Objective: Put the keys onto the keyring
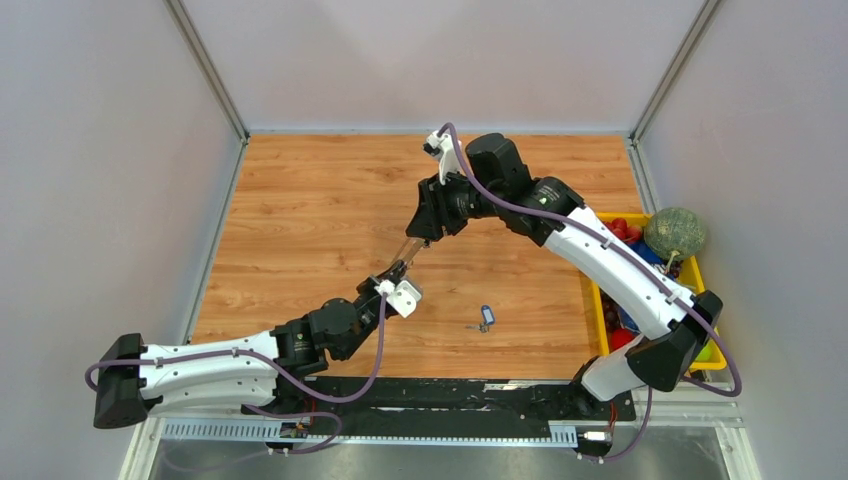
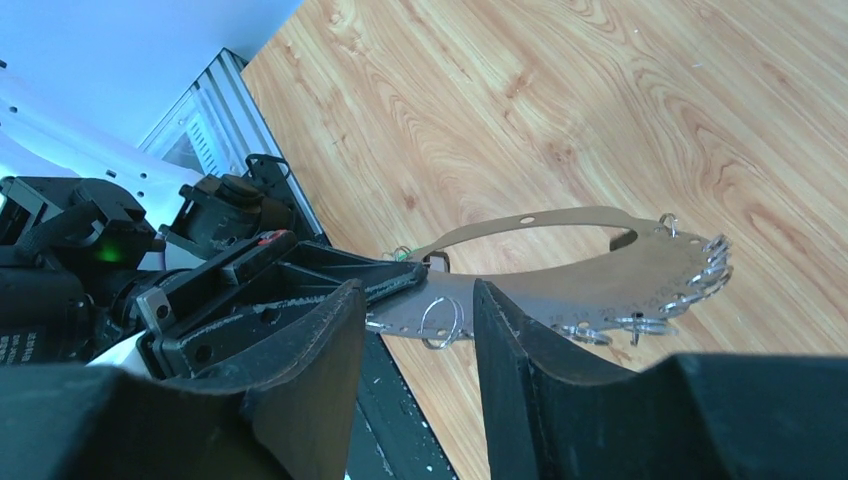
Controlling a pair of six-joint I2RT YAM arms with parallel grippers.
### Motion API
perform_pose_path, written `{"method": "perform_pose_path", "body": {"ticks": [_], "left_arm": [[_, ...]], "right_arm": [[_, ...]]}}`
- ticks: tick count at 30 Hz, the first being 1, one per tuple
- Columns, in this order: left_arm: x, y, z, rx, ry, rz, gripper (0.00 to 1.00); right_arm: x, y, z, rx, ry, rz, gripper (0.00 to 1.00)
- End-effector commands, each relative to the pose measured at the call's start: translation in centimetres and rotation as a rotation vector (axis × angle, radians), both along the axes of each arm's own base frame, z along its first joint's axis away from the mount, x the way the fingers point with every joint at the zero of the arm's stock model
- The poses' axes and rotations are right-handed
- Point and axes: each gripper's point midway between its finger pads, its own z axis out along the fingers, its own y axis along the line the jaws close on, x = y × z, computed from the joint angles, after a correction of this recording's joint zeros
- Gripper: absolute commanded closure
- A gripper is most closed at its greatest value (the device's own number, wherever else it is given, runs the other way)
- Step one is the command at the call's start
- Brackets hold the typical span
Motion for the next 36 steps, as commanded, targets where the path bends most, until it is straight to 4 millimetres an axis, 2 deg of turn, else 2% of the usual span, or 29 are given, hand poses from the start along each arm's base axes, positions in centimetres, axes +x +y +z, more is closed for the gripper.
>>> {"method": "perform_pose_path", "body": {"ticks": [1, 10, 20, 36], "left_arm": [[-0.4, -0.4, 2.0, -0.073, -0.025, -0.026, 1.00], [-0.9, -0.4, 1.8, -0.034, -0.038, -0.028, 1.00], [-1.0, -0.4, 1.5, 0.032, -0.068, -0.004, 1.00], [-1.6, -0.4, 1.5, 0.083, -0.110, 0.006, 1.00]], "right_arm": [[0.2, 1.3, 1.3, 0.035, -0.007, 0.021, 0.53], [0.2, 1.5, -0.2, -0.022, 0.028, 0.023, 0.53], [-0.9, 0.8, -1.8, -0.106, 0.069, 0.042, 0.54], [-2.0, 0.0, -2.6, -0.151, 0.103, 0.059, 0.55]]}}
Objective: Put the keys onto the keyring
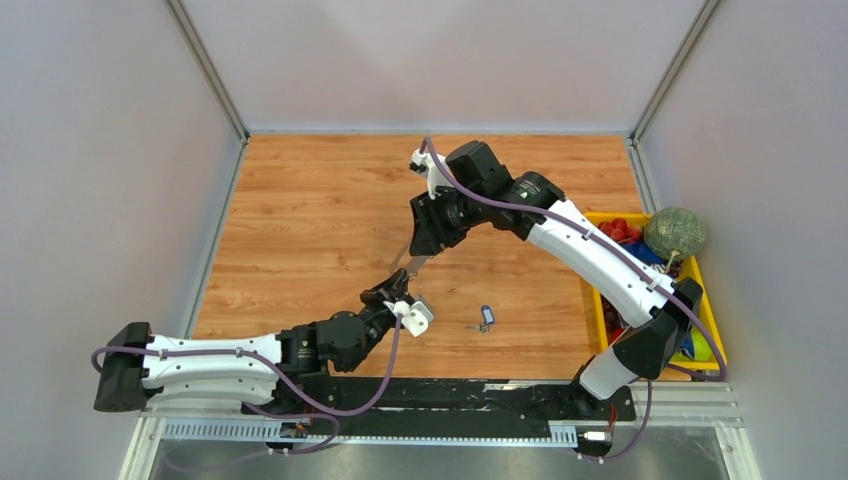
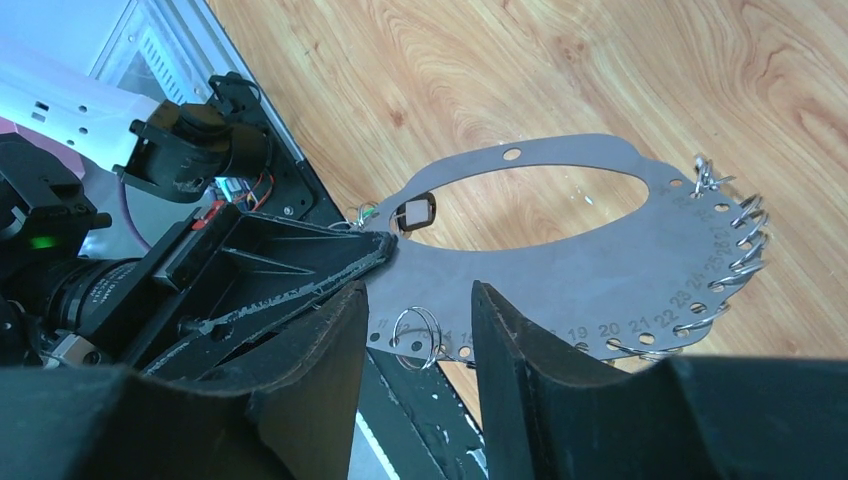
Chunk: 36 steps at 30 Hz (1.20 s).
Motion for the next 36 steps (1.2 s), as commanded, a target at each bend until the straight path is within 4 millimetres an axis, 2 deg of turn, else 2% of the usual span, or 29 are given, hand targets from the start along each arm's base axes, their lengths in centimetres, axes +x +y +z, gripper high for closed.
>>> {"method": "perform_pose_path", "body": {"ticks": [1, 14, 21, 27, 33, 36], "left_arm": [[0.1, 0.1, 2.1, -0.065, -0.036, 0.016, 1.00], [0.1, 0.4, 2.0, -0.074, -0.039, 0.029, 1.00], [0.0, 0.6, 2.3, -0.090, -0.039, 0.029, 1.00], [0.0, 0.7, 2.3, -0.093, -0.039, 0.033, 1.00], [0.0, 0.9, 2.6, -0.111, -0.041, 0.038, 1.00], [-0.1, 1.2, 2.9, -0.137, -0.042, 0.037, 1.00]], "right_arm": [[-0.7, 0.3, 1.5, 0.021, -0.017, 0.030, 0.56], [-1.6, 0.2, 2.5, 0.038, -0.021, 0.057, 0.65], [-1.9, 0.0, 2.0, 0.016, -0.017, 0.054, 0.67], [-2.0, -0.2, 1.8, 0.010, -0.015, 0.051, 0.79], [-2.4, -0.3, 2.1, 0.017, -0.018, 0.055, 1.00], [-2.5, -0.5, 2.4, 0.025, -0.024, 0.052, 1.00]]}}
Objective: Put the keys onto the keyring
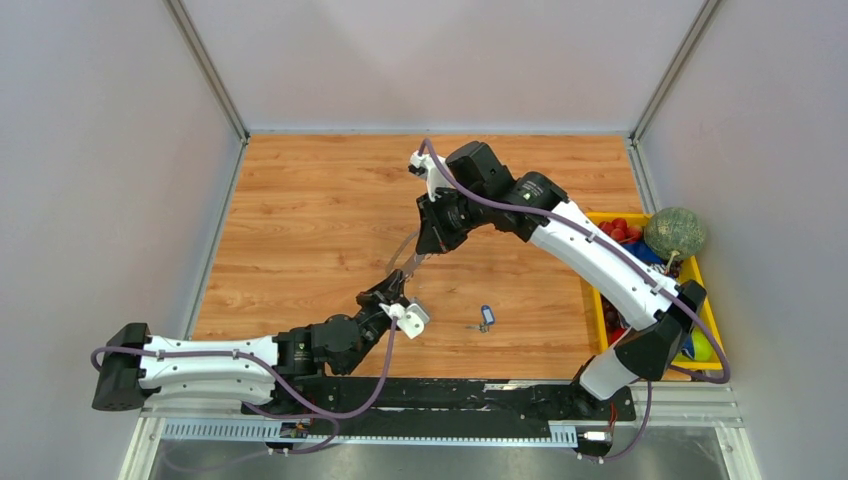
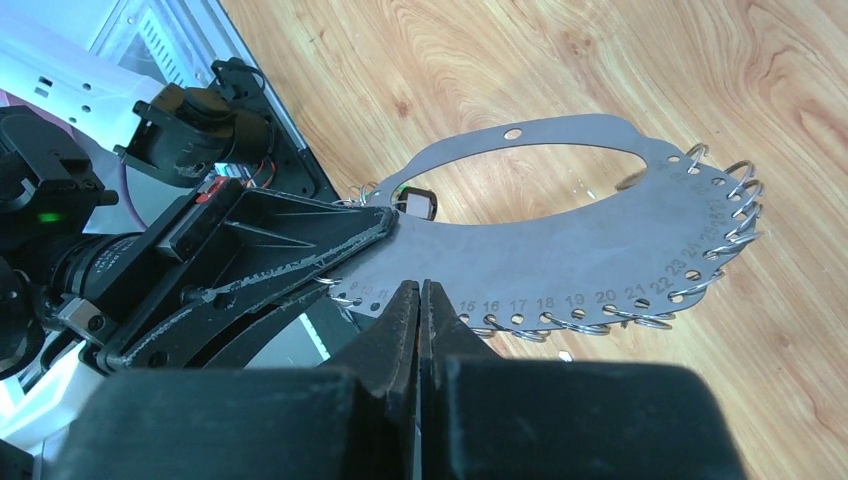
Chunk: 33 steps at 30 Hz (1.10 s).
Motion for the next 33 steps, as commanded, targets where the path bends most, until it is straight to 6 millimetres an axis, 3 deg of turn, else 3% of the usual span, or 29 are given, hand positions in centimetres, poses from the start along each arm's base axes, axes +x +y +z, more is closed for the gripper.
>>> {"method": "perform_pose_path", "body": {"ticks": [1, 8, 17, 29, 33], "left_arm": [[0.0, 0.5, 3.0, -0.136, -0.026, 0.015, 1.00], [-0.3, 0.5, 4.4, -0.226, 0.000, -0.007, 0.99], [-1.2, -0.7, 6.3, -0.344, 0.070, -0.079, 0.87], [-1.5, -1.8, 6.7, -0.369, 0.104, -0.105, 0.90], [-1.5, -1.7, 6.9, -0.376, 0.104, -0.107, 0.91]], "right_arm": [[-1.6, -0.4, 2.4, 0.052, -0.020, 0.019, 1.00], [-2.2, -0.5, 3.7, 0.136, -0.054, 0.010, 1.00], [-2.5, -0.7, 5.9, 0.273, -0.138, -0.014, 1.00], [-2.1, -0.1, 5.5, 0.285, -0.143, -0.008, 1.00], [-2.1, -0.2, 5.6, 0.286, -0.152, -0.006, 0.96]]}}
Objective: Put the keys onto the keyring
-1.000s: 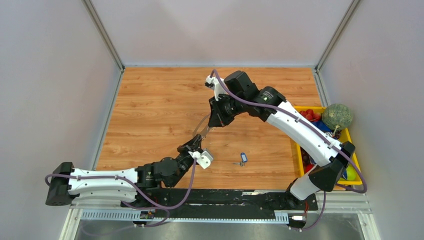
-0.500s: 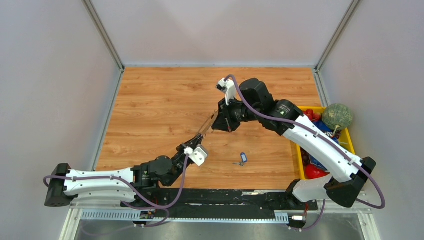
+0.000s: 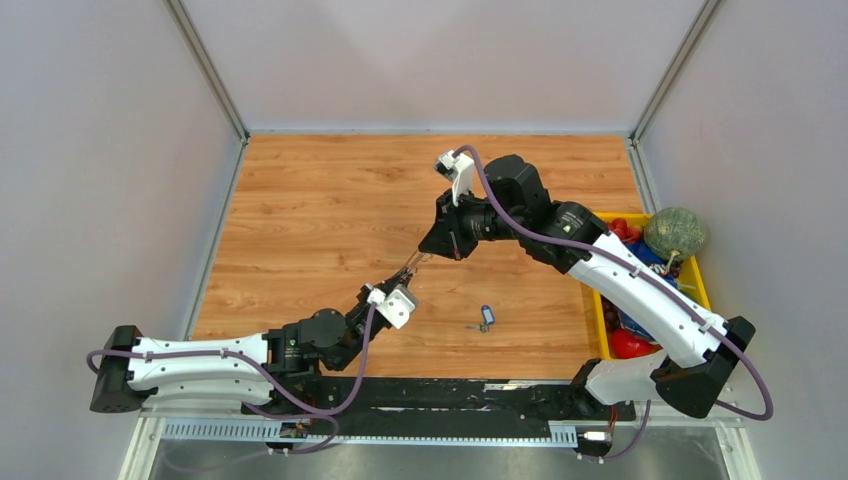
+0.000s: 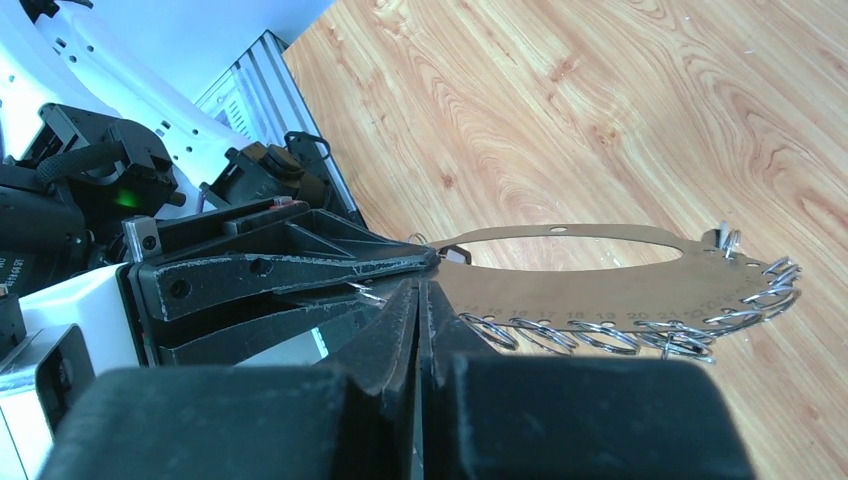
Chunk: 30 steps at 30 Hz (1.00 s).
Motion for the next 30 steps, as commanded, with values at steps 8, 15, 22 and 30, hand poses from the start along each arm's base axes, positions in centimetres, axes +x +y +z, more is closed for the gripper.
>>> {"method": "perform_pose_path", "body": {"ticks": [8, 15, 22, 30], "left_arm": [[-0.3, 0.1, 3.7, -0.135, 0.000, -0.016, 0.91], [-0.4, 0.3, 4.1, -0.122, -0.004, -0.021, 0.94], [-1.0, -0.1, 4.5, -0.125, 0.018, -0.065, 0.96], [-1.9, -0.7, 4.7, -0.126, 0.036, -0.139, 0.97]], "right_arm": [[-0.5, -0.3, 2.4, 0.066, -0.066, 0.006, 0.89], [-1.8, -2.1, 4.2, 0.097, -0.161, 0.020, 0.63], [-2.8, -3.5, 4.0, 0.093, -0.305, 0.084, 0.50], [-5.1, -4.1, 4.9, 0.156, -0.542, 0.223, 0.45]]}}
